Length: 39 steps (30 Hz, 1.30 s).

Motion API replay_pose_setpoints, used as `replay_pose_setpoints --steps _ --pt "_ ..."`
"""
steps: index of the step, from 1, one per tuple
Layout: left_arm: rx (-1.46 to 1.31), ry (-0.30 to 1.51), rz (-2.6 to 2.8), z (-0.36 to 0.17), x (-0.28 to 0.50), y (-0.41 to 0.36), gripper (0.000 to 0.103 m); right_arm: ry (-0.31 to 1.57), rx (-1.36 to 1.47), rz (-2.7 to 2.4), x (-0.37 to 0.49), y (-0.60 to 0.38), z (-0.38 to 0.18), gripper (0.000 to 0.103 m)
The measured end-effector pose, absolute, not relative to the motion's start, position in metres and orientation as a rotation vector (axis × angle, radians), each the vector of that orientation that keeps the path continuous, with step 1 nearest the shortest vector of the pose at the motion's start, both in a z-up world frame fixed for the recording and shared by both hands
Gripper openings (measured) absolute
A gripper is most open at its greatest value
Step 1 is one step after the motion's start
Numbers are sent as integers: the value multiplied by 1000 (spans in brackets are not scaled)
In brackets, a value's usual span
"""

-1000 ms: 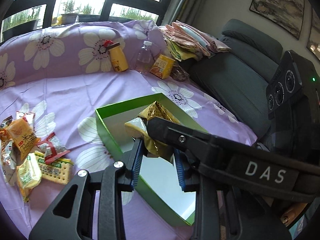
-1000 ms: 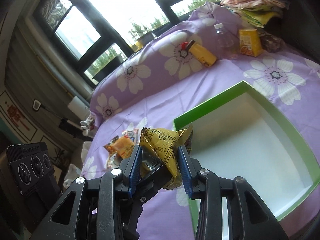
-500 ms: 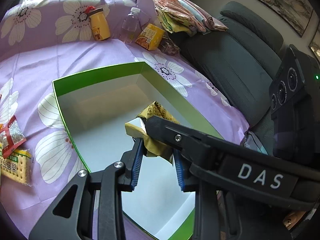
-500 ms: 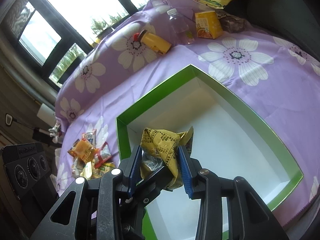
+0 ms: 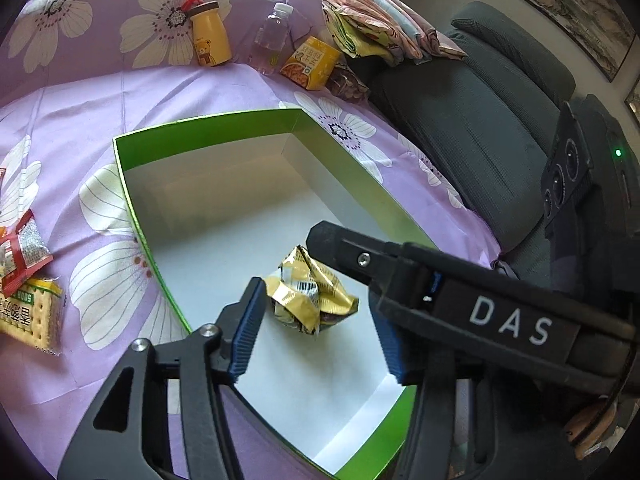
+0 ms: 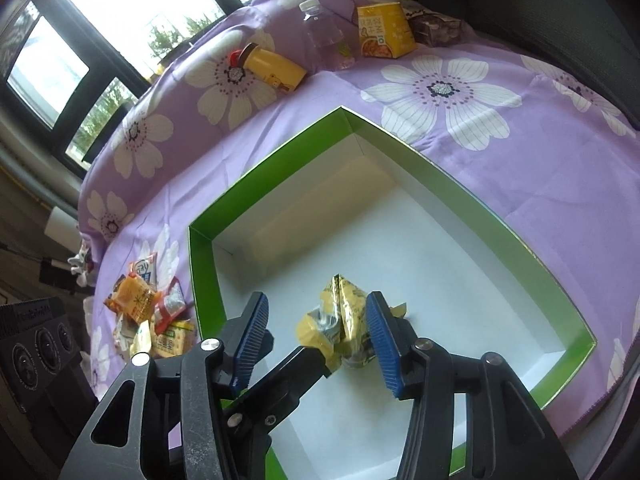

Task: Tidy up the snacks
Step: 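Carry the gold snack into the green box and open the right gripper, then move the right gripper back to the snack pile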

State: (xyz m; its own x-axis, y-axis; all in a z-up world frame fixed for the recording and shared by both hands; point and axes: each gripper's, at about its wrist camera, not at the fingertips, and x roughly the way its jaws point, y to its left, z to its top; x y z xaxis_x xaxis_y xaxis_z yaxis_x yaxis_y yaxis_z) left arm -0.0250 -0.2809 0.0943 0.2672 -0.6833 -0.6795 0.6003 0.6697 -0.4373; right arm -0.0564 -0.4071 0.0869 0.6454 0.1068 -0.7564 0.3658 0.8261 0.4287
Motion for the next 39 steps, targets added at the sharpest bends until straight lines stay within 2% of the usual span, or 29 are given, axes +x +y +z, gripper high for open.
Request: replay_pose_setpoints --steps 2,7,9,15,21,28,32,39 --pt "-101 943 -852 101 -27 -271 67 840 587 -176 -60 -407 92 70" --pt "-142 894 -791 117 -29 -232 81 797 545 -183 -64 -398 104 73" --pt "-169 879 -761 123 -27 -213 88 780 529 -176 -64 -393 109 78" --pt "-224 828 -591 139 -23 -139 99 735 485 -143 -64 -368 121 86" --pt "-244 844 -389 127 -21 -58 99 742 441 -59 -55 -336 125 87" --pt "-331 903 -222 74 -15 27 99 788 380 18 -42 -292 118 87" --pt "-372 963 -153 54 -6 51 99 839 368 116 -28 -258 109 87" --pt "-362 946 -69 59 -5 82 99 958 191 161 7 -176 92 87"
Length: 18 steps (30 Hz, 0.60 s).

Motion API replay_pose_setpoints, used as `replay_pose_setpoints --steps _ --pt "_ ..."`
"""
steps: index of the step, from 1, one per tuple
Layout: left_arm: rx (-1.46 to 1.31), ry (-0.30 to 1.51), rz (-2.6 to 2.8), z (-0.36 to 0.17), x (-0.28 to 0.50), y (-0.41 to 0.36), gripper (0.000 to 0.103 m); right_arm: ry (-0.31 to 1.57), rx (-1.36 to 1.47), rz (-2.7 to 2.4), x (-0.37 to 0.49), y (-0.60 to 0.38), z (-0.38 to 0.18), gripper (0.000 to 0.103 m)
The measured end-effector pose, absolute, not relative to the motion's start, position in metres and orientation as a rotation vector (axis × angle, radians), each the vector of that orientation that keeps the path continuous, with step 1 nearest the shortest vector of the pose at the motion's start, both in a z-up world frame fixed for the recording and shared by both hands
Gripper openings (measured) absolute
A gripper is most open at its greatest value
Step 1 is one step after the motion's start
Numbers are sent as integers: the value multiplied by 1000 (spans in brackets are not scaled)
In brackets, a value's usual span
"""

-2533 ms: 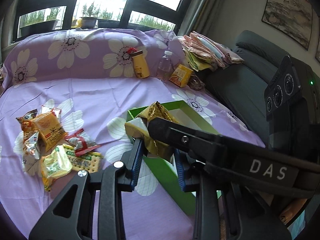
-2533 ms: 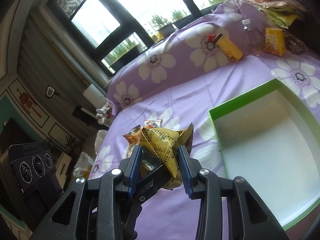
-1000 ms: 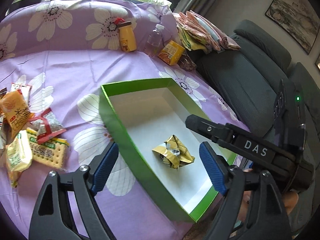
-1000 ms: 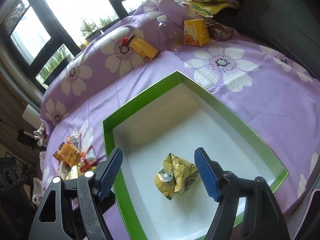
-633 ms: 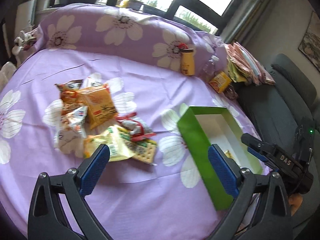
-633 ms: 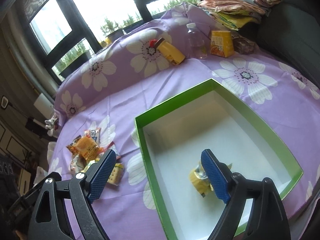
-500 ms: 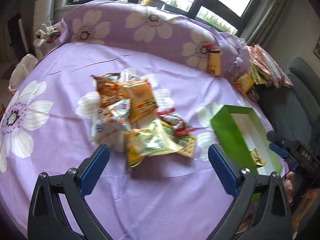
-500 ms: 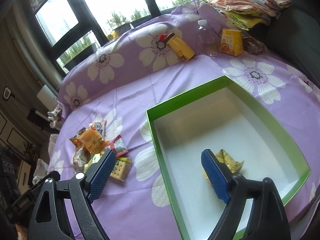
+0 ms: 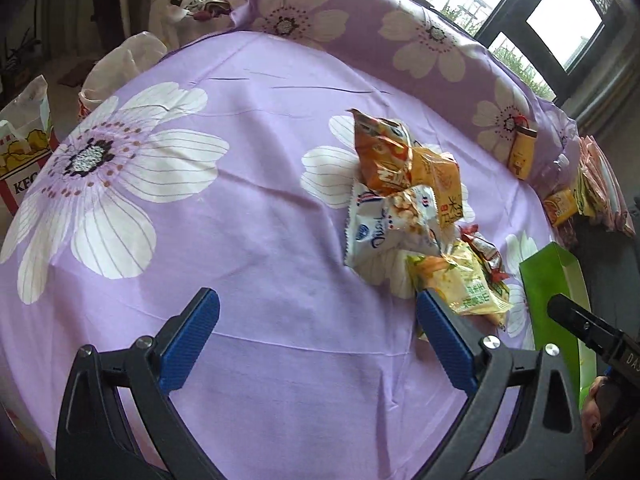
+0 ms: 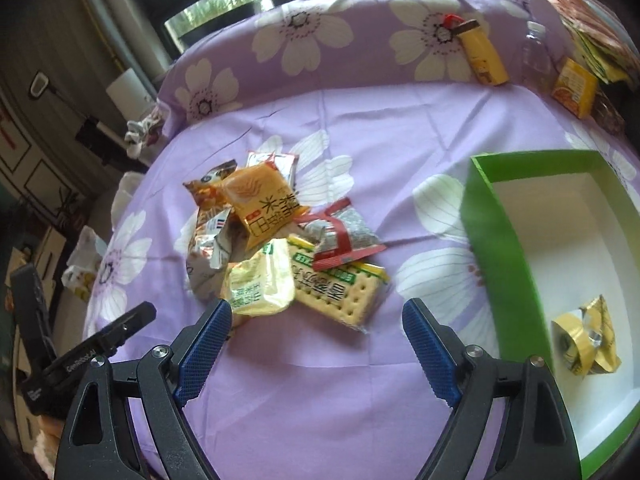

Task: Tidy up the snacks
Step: 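Move the right gripper back to the snack pile, then grasp the yellow-green corn snack bag with the right gripper and lift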

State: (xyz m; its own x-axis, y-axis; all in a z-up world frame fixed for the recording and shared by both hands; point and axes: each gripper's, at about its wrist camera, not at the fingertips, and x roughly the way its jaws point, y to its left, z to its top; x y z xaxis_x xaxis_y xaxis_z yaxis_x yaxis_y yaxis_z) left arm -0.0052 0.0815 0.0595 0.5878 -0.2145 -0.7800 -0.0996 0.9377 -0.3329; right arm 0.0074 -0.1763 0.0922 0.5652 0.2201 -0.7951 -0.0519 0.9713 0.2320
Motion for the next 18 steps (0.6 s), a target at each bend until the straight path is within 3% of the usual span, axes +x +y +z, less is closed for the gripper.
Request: replay_pose_setpoints --steps 16,18 --pt "-402 952 -30 62 -5 106 99 1107 -122 76 66 -77 35 87" --pt "-401 954 -29 62 -5 104 99 1098 -145 64 65 -75 33 79"
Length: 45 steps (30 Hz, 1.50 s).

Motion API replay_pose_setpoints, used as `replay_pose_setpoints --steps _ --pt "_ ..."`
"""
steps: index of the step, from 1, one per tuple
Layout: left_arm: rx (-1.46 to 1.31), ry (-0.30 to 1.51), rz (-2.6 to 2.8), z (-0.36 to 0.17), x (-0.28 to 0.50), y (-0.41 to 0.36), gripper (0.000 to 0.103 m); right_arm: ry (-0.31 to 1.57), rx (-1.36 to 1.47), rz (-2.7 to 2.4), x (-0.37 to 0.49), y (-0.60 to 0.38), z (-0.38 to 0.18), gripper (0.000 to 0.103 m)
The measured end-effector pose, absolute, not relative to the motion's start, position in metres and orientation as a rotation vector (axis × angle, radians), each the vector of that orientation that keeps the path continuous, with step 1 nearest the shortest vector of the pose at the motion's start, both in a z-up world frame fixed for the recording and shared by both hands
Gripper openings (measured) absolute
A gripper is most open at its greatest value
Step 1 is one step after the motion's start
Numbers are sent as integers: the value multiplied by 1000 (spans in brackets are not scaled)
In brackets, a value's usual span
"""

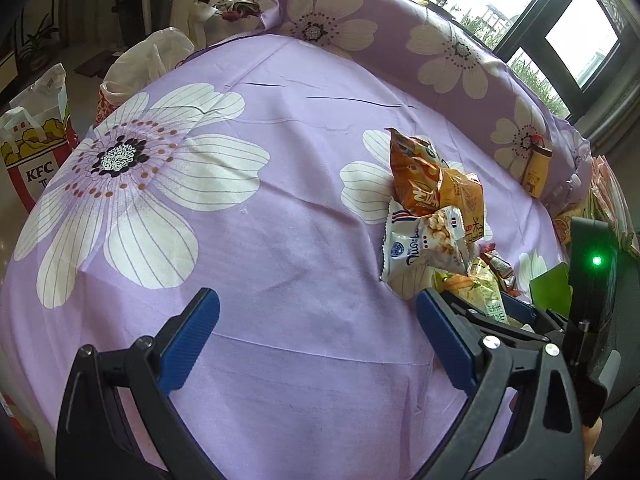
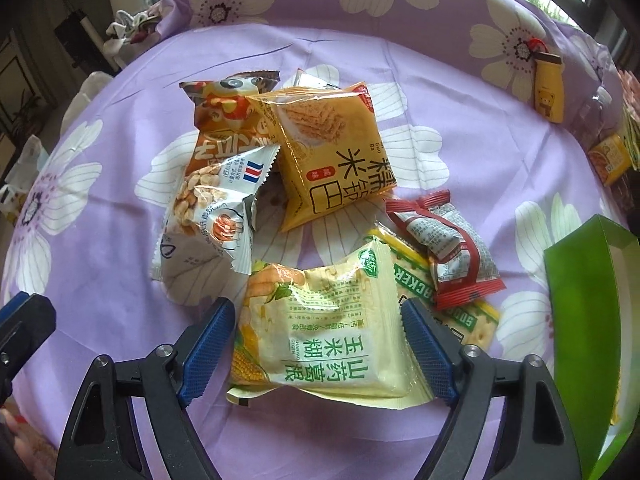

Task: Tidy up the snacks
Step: 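Grasp the yellow-green corn snack bag with the right gripper and lift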

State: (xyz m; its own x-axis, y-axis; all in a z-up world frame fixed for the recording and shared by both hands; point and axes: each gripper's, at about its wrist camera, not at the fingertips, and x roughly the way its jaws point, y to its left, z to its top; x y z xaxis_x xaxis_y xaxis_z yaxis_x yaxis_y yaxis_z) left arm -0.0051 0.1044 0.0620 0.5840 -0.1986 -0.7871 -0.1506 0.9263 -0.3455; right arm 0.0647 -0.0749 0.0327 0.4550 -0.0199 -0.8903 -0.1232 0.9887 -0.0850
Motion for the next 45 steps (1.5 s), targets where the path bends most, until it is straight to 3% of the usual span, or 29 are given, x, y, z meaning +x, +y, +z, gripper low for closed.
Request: replay_pose_setpoints --steps 1,3,8,19,24,30,38,45 --pt "-399 954 -30 62 -5 105 99 1082 -156 66 63 -74 34 77" --pt "-399 953 -29 62 -5 103 99 1064 -168 82 57 -73 36 60" --pt "-393 961 -31 61 -6 99 99 1069 -86 153 46 -81 41 48" --pt "-368 995 -122 56 -9 72 99 1221 240 406 5 -119 38 50" --pt "-367 1037 -200 50 -11 55 98 1196 316 352 2 -145 36 72" --pt "-349 1055 -353 52 -21 29 90 1108 445 315 1 -179 52 72" --pt "-290 1144 -525 37 -31 -23 68 1138 521 406 1 -173 44 71" --pt "-268 1145 -527 30 -29 -30 65 1207 475 434 4 -152 27 52"
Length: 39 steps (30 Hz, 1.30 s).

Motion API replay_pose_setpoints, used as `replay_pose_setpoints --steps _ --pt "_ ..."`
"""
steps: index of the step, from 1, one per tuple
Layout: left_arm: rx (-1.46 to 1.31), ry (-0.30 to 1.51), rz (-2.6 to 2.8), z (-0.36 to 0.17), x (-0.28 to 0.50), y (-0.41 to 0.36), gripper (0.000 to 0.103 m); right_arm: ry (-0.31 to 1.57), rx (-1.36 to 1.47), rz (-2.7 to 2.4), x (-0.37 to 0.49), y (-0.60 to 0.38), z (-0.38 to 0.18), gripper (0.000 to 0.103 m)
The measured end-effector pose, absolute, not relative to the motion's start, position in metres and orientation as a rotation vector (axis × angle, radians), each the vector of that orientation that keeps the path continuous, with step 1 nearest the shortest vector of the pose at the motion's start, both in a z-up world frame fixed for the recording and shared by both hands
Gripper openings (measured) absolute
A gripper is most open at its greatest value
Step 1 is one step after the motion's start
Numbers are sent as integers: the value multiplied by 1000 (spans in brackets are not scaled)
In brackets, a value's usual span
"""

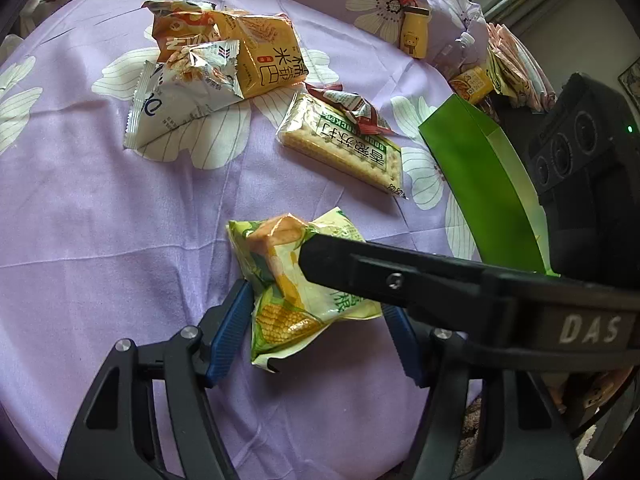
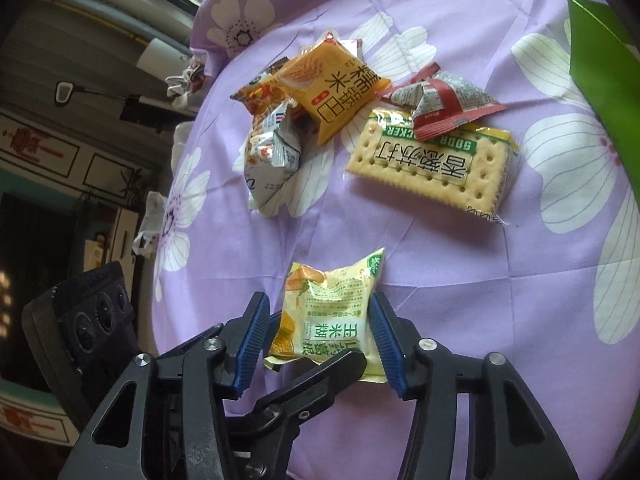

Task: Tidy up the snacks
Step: 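Grasp the yellow-green corn snack bag with the right gripper and lift, then carry the corn snack bag into the green box and release it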

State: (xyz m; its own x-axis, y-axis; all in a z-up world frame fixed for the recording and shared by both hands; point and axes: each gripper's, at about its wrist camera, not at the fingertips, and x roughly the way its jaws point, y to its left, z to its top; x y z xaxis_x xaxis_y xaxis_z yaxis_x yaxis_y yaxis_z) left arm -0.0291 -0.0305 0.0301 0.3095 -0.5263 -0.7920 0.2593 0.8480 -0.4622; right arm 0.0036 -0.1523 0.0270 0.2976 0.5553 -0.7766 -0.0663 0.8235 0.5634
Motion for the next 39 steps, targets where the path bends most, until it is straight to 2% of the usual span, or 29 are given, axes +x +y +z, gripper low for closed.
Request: replay_pose_setpoints --steps 9,23,39 --pt "-260 1096 -521 34 -33 -31 53 1200 422 407 4 -144 22 51" --pt "-178 860 -529 87 -52 -43 53 986 389 432 -18 -150 76 51" --pt "-99 717 -601 140 -57 -120 53 807 462 353 -42 -226 129 51"
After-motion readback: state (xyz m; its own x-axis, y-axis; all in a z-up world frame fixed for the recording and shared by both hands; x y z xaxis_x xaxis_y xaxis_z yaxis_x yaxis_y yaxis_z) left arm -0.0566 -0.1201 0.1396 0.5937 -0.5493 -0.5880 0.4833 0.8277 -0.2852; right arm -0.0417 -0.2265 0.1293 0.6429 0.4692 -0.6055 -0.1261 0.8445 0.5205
